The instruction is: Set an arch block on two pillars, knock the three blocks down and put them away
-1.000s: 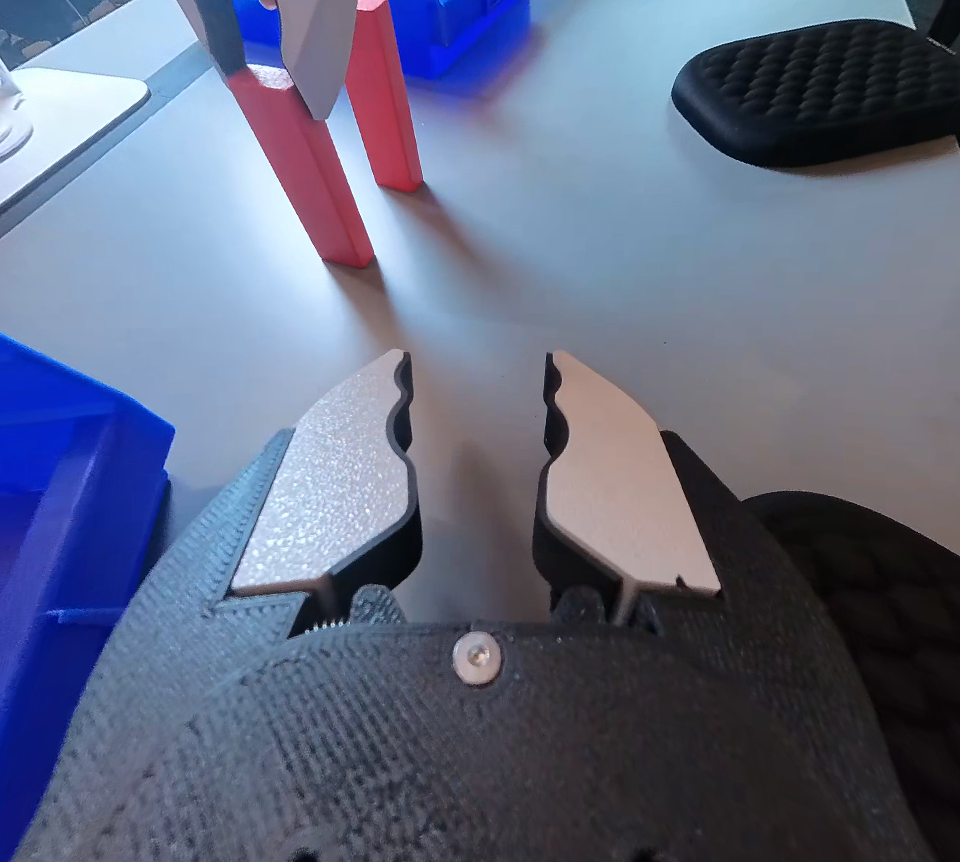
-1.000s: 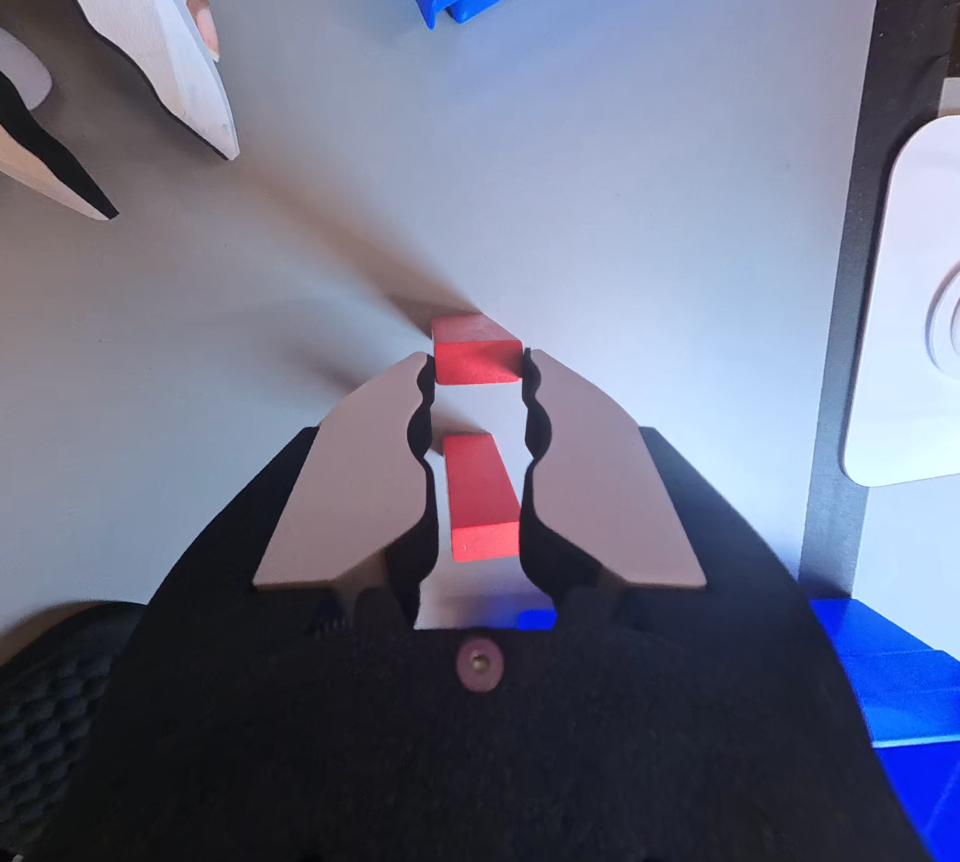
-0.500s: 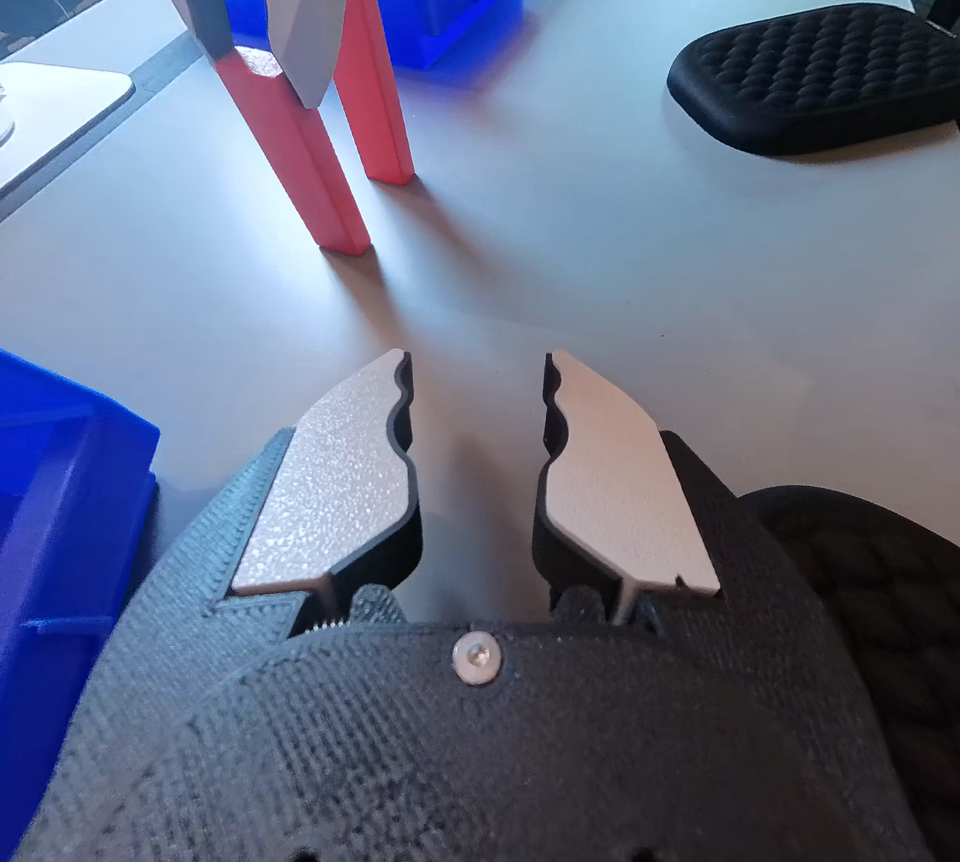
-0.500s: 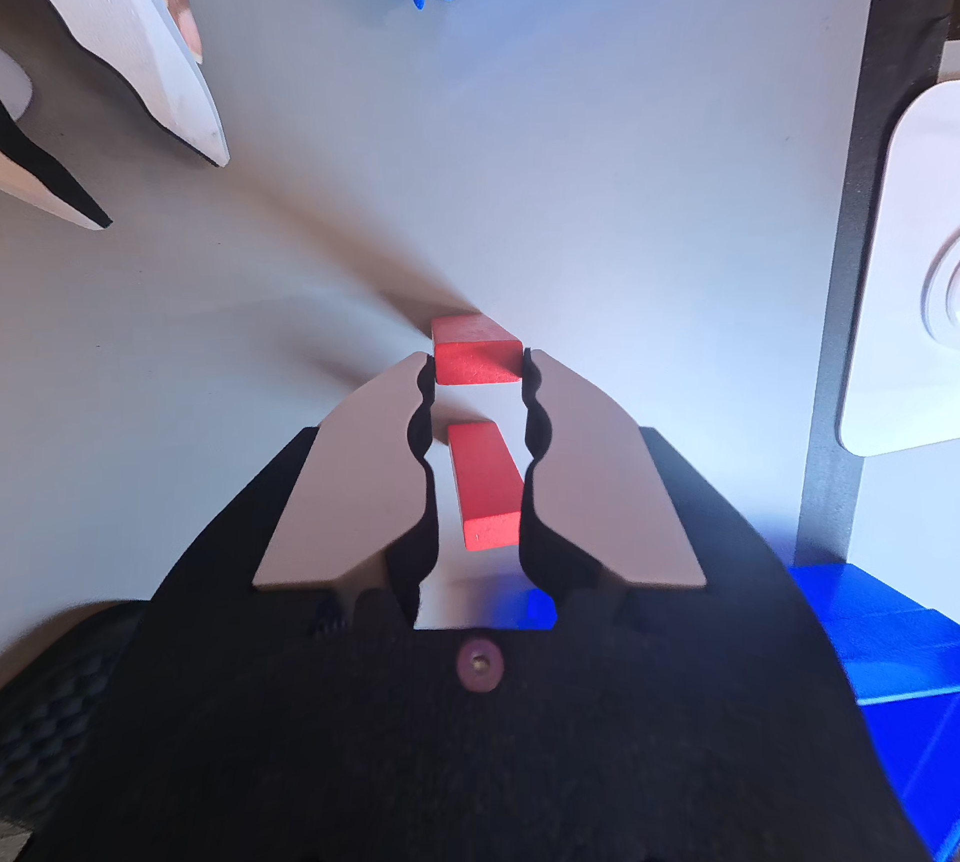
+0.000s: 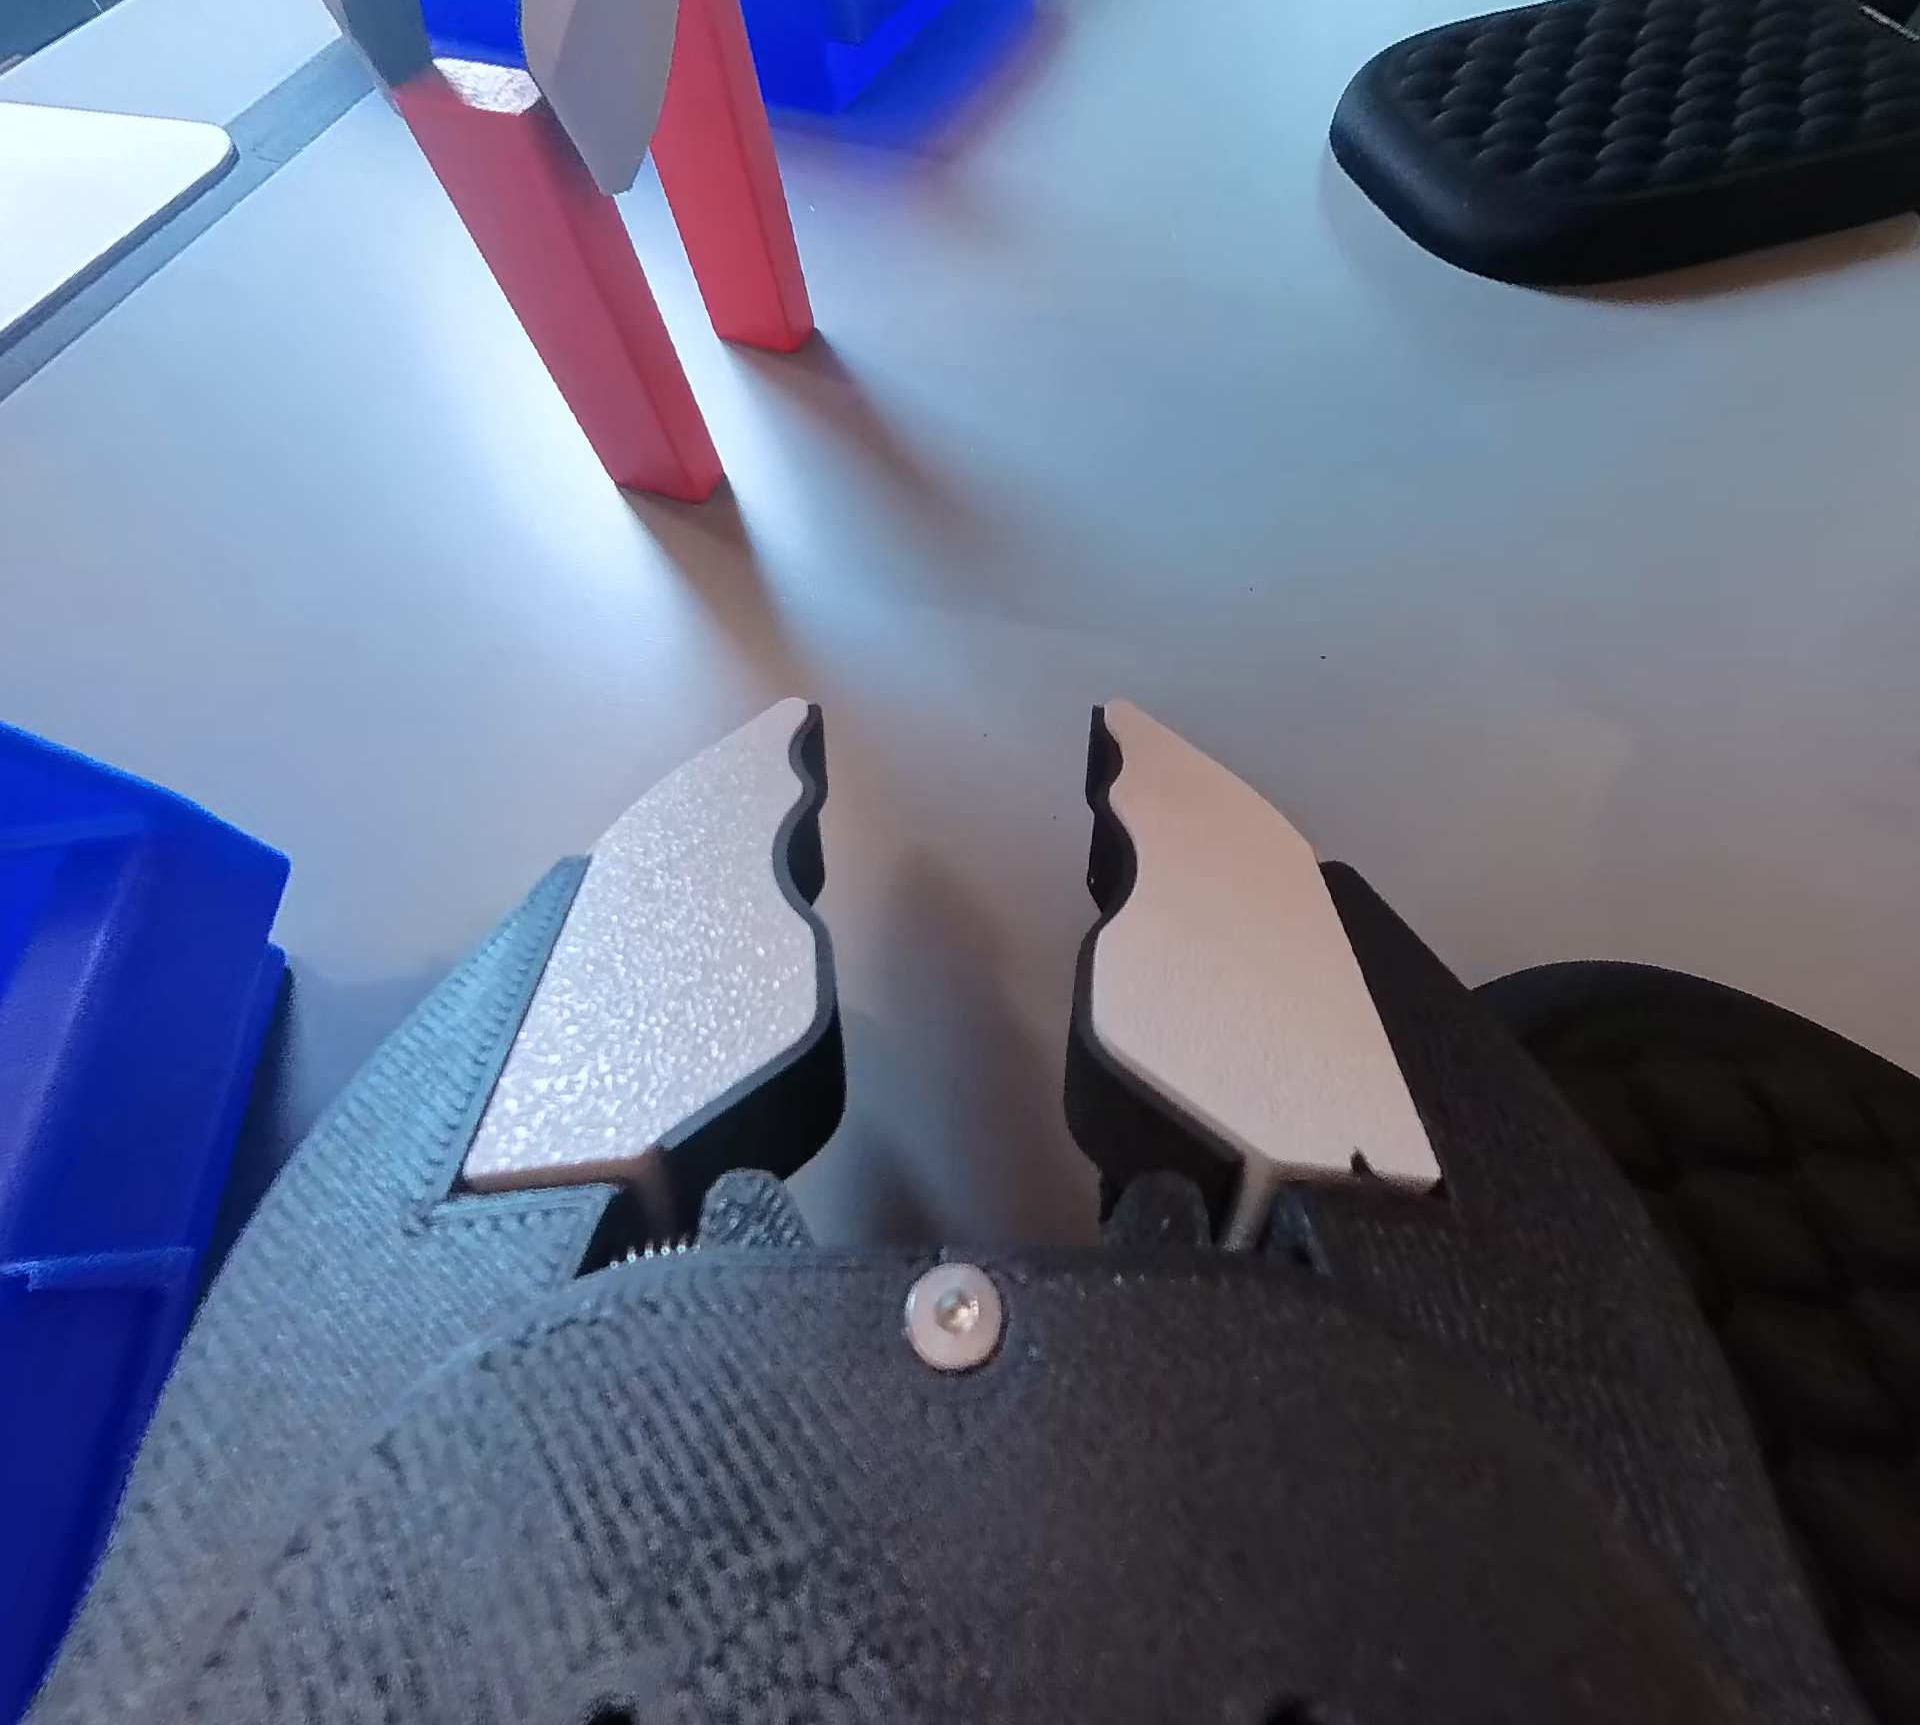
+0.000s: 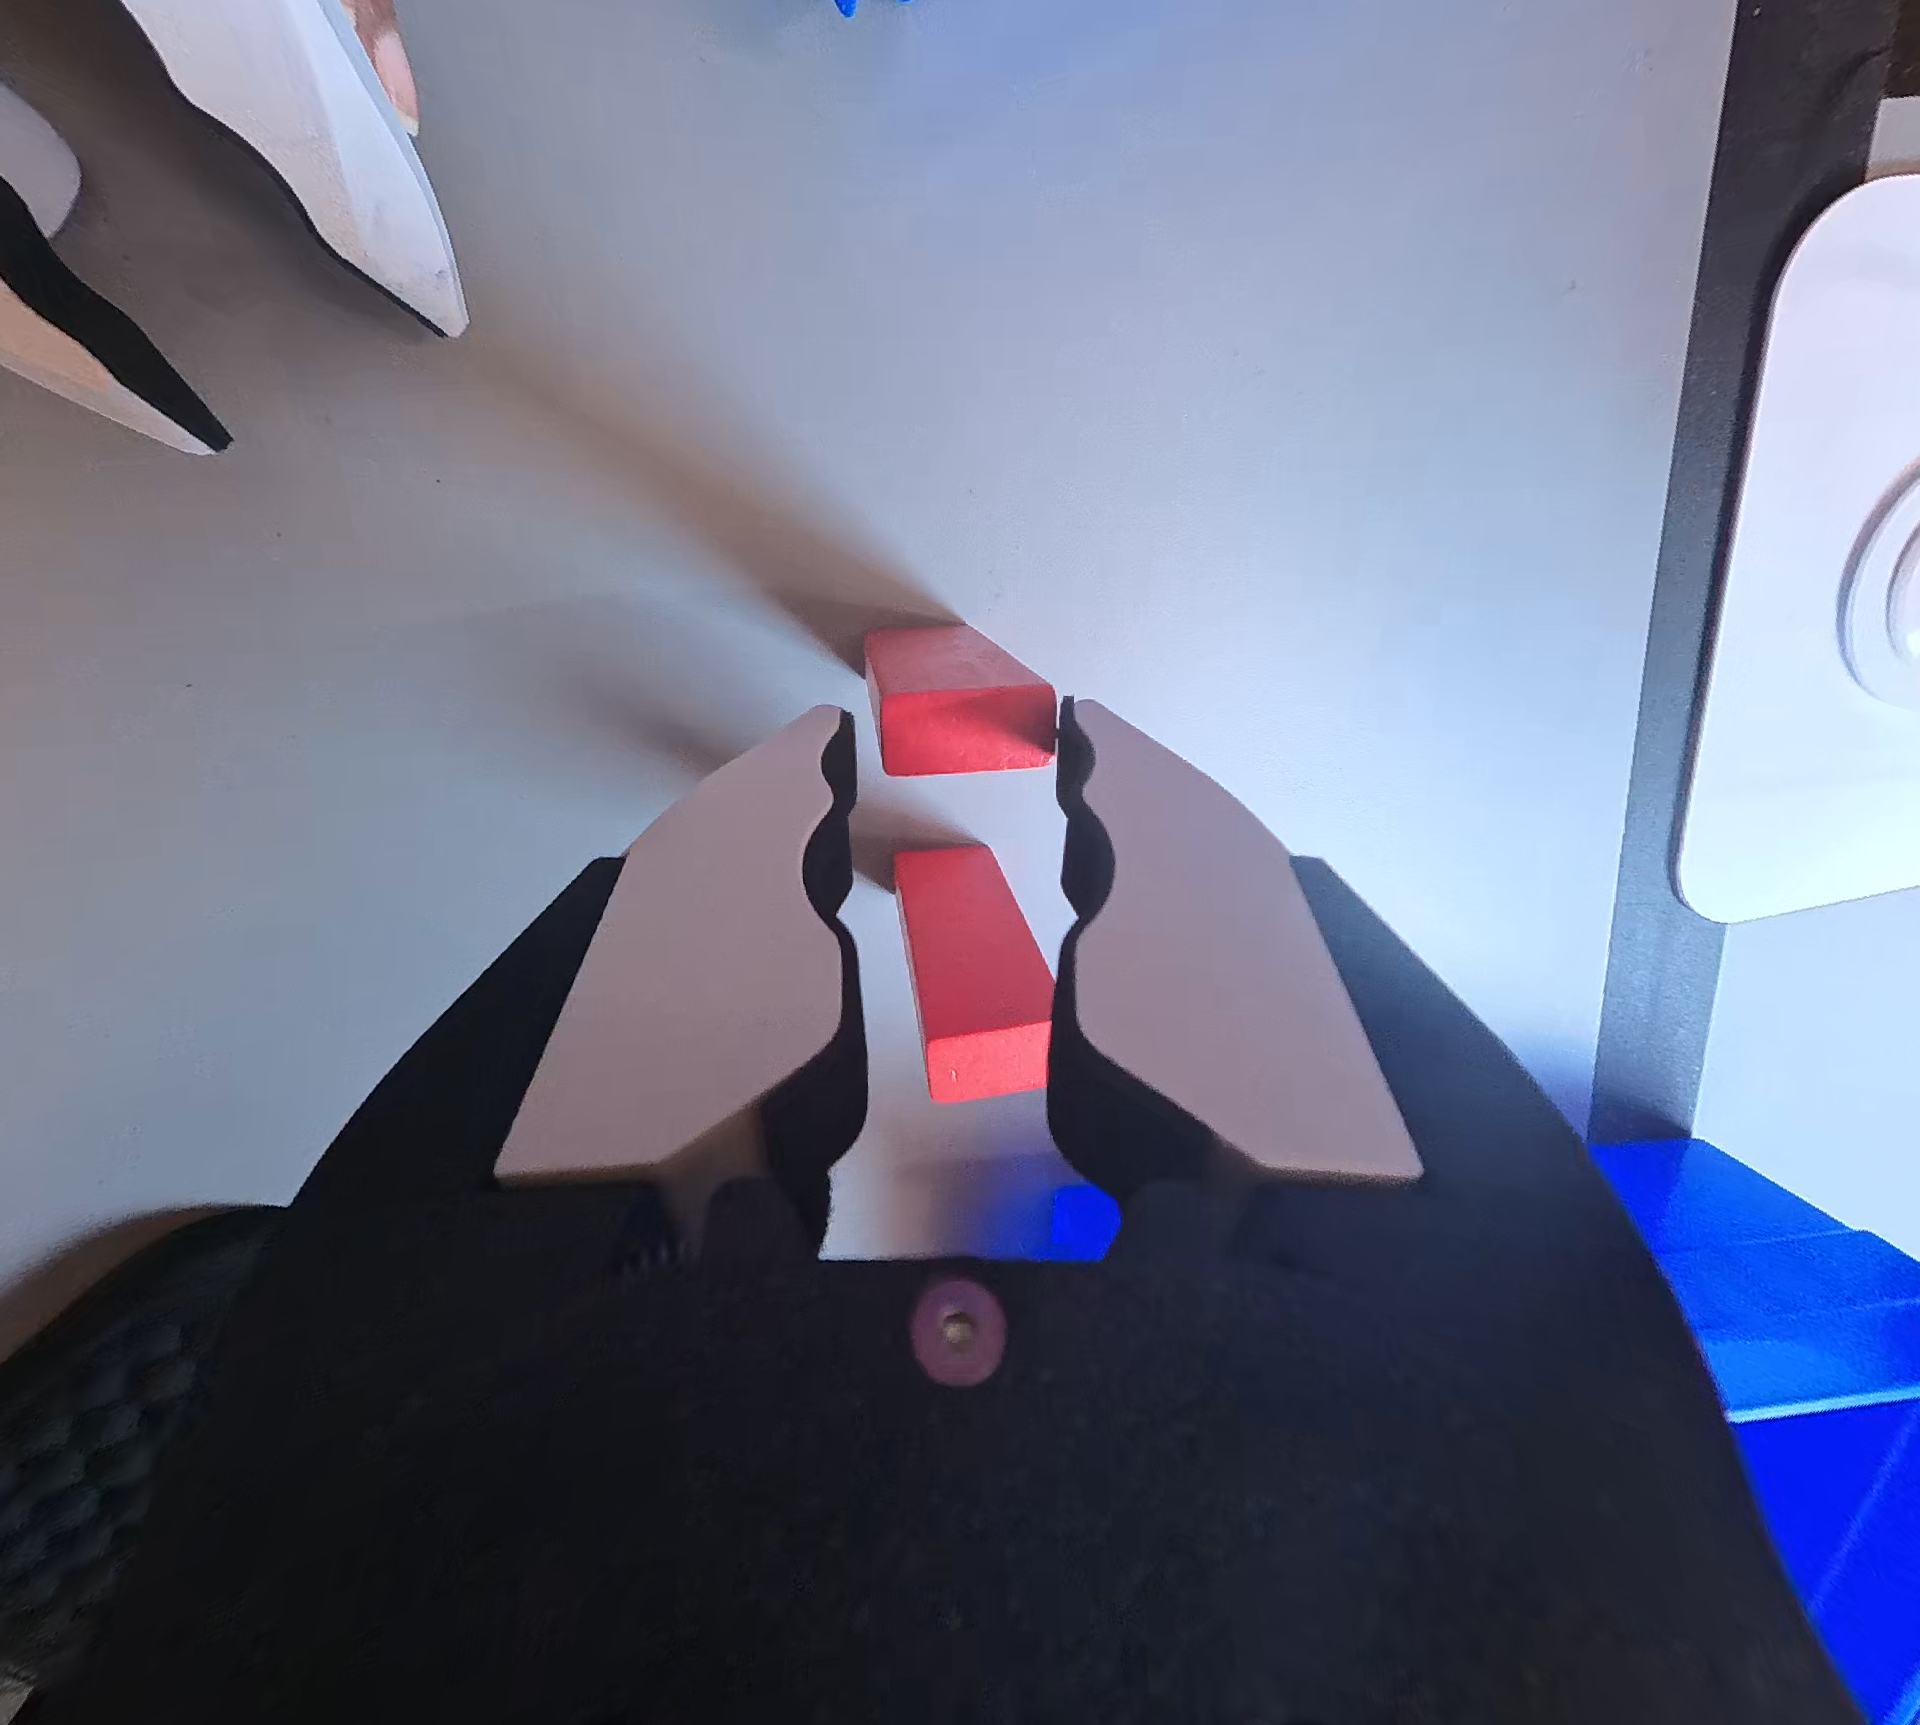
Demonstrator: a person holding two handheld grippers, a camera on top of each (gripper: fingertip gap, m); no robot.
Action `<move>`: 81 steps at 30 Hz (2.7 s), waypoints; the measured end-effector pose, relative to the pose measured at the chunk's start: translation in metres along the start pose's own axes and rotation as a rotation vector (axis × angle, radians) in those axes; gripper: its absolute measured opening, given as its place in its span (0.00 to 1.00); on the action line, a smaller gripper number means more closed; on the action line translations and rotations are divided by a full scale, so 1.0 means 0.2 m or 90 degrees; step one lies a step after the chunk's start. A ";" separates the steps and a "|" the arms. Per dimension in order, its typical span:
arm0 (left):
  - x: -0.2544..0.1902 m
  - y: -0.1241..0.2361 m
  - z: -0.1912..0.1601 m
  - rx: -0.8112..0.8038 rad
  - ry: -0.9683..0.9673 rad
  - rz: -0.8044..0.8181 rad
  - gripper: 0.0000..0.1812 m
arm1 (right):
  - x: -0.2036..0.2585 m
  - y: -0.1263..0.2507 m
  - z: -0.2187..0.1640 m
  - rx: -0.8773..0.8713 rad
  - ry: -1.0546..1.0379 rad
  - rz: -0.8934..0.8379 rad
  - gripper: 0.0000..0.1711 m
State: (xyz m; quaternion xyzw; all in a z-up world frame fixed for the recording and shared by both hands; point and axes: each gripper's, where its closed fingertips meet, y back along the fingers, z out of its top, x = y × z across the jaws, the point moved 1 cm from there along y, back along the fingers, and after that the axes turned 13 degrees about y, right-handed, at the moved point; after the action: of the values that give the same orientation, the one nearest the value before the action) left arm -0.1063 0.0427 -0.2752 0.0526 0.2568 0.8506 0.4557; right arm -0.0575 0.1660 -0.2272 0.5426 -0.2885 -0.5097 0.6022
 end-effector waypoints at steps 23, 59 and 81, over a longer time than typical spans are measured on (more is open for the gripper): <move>0.00 -0.01 -0.01 0.007 -0.005 0.002 0.27 | -0.05 0.26 -0.04 -0.089 -0.011 -0.045 0.24; -0.01 -0.02 -0.02 0.014 -0.019 0.000 0.26 | -0.02 0.00 -0.01 -0.019 0.051 0.031 0.20; -0.02 -0.02 -0.02 0.016 -0.020 0.001 0.25 | -0.06 0.08 0.00 -0.065 0.024 0.007 0.24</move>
State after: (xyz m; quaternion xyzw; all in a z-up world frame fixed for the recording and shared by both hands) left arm -0.1029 0.0404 -0.2804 0.0717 0.2604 0.8469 0.4581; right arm -0.0566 0.1753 -0.2087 0.5191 -0.2540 -0.5102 0.6370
